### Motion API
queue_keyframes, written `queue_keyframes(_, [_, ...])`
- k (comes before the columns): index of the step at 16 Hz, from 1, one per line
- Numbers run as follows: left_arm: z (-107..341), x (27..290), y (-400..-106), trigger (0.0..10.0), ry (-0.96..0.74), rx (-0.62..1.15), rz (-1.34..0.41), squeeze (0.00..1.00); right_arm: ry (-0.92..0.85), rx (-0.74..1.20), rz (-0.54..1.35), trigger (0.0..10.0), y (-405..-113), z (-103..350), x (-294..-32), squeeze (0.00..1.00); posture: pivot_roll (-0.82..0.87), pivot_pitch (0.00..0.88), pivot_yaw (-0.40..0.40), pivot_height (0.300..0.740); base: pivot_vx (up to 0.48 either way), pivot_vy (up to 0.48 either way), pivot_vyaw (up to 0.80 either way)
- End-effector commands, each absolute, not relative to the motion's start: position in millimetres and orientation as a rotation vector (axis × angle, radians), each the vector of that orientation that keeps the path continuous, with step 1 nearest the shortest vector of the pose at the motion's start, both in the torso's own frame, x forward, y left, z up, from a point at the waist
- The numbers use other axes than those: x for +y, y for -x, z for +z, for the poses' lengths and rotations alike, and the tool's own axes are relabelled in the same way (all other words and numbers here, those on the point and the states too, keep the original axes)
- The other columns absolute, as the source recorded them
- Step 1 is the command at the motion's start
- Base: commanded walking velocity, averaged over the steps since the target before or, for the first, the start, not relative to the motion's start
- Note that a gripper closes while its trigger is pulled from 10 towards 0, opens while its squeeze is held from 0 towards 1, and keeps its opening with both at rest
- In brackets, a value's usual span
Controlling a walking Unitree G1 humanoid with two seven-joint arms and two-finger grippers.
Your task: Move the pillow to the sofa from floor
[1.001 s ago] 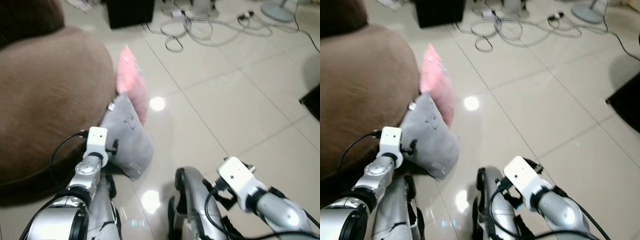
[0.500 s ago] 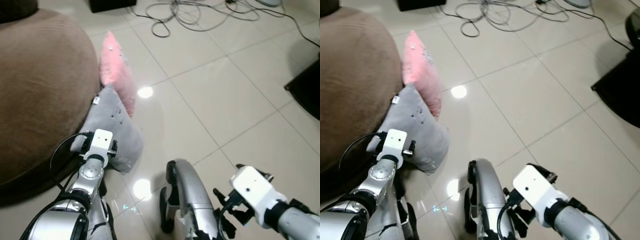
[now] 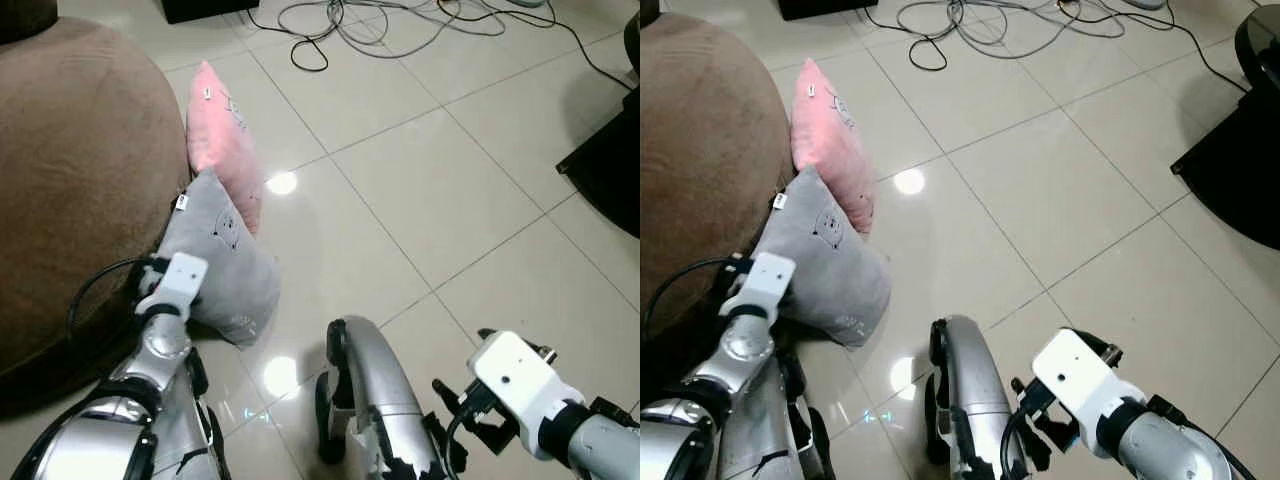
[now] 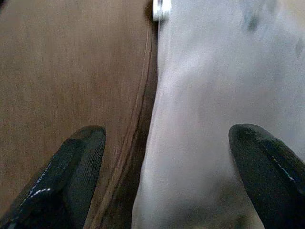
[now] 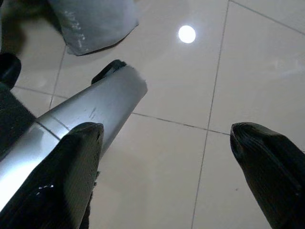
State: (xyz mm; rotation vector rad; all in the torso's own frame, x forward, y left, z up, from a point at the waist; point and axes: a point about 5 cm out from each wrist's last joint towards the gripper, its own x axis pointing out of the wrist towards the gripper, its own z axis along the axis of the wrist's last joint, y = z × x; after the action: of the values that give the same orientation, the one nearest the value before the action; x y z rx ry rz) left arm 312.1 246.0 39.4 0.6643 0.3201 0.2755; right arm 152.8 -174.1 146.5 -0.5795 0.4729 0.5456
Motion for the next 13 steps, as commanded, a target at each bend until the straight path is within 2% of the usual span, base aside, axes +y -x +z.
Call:
queue_keyframes(1, [19, 252, -296, 10.0, -0.643, 0.456, 0.267, 0.38, 0.578, 0.493, 0.58, 10.0, -147, 146, -172, 0.0, -0.34, 0.255, -0.177, 0.557, 0.0, 0.0, 0.0])
queue_keyframes(2, [17, 255, -293, 10.0, -0.611, 0.472, 0.288, 0.0, 0.578, 0.494, 0.58, 10.0, -148, 146, -172, 0.0, -0.34, 0.255, -0.177, 0.557, 0.0, 0.0, 0.0])
queue_keyframes(4, [12, 255, -290, 10.0, -0.427, 0.506, 0.324, 0.0, 0.577, 0.496, 0.579, 10.0, -148, 146, -172, 0.0, -0.34, 0.248, -0.18, 0.557, 0.0, 0.0, 0.0])
queue_keyframes(7, [9, 251, -288, 10.0, -0.264, 0.513, 0.33, 0.0, 0.578, 0.499, 0.584, 10.0, -148, 146, -171, 0.0, -0.34, 0.245, -0.187, 0.557, 0.0, 0.0, 0.0])
queue_keyframes(13, [13, 235, -298, 10.0, -0.091, 0.449, 0.267, 0.0, 0.571, 0.494, 0.597, 10.0, -148, 145, -168, 0.0, -0.34, 0.236, -0.193, 0.557, 0.0, 0.0, 0.0])
